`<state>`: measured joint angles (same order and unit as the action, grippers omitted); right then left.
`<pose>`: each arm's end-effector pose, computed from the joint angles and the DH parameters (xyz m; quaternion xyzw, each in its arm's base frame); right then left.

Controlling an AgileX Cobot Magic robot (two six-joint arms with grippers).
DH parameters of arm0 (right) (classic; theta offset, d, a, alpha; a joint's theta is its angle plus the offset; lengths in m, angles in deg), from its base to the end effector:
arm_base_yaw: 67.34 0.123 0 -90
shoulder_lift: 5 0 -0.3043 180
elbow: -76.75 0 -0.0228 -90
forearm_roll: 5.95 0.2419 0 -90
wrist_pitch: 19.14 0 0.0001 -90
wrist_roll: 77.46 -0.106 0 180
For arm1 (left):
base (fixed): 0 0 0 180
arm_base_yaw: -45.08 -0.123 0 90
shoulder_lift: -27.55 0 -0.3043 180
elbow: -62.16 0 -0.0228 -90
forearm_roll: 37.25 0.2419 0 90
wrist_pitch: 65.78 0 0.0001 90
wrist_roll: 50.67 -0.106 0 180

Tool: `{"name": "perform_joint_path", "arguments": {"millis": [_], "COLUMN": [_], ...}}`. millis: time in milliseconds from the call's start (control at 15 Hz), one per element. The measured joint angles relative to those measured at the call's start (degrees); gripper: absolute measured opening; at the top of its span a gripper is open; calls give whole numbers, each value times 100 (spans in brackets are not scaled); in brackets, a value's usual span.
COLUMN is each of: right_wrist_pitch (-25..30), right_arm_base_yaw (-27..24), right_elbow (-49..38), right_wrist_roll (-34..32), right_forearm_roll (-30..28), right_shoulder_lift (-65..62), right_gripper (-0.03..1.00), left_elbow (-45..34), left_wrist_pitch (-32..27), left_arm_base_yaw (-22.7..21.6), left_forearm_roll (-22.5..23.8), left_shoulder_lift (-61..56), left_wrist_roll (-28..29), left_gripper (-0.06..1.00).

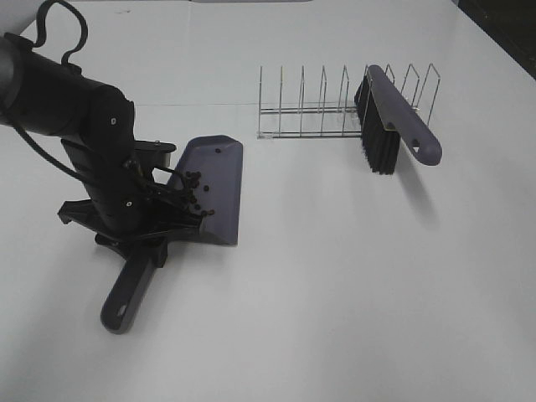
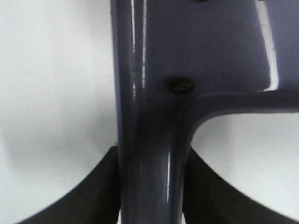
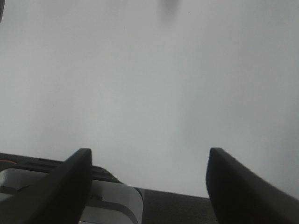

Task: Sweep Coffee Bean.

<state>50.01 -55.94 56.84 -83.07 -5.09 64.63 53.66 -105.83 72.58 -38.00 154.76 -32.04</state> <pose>0.1705 0.0359 0.3342 -0.0483 0.9815 0.0346 0.1818 0.3340 -0.1749 0.1024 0.0724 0.9967 -0.0185 0.0323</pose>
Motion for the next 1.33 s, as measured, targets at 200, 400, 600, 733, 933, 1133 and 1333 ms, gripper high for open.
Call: {"name": "perform_joint_path", "arguments": {"millis": [200, 400, 600, 733, 933, 1133, 1333], "right_wrist_pitch": [23, 92, 92, 86, 80, 63, -252], "right_arm_base_yaw": [0, 0, 0, 0, 0, 0, 0], "right_elbow": [-888, -1094, -1180, -1346, -1942, -2487, -2681], "right_wrist_roll": [-155, -264, -264, -189, 132, 206, 481], "right_forearm_roll": [155, 172, 172, 172, 172, 172, 183], "right_shoulder_lift": [-1381, -2469, -2974, -3157, -3369, -3604, -3908], "right_gripper": [61, 61, 61, 61, 61, 61, 61], "left_elbow": [321, 498, 533, 498, 458, -40, -963], "left_wrist_pitch": [-52, -218, -458, -951, -1576, -1793, -1839], "left_arm_base_yaw": [0, 0, 23, 17, 6, 0, -6], "left_forearm_roll": [-172, -327, -327, -109, 825, 1673, 1667], "left_shoulder_lift": [206, 292, 292, 166, -710, -2108, -3335], "left_wrist_roll": [0, 0, -195, -286, -57, 378, 435], "left_gripper": [35, 41, 75, 76, 76, 76, 76]}}
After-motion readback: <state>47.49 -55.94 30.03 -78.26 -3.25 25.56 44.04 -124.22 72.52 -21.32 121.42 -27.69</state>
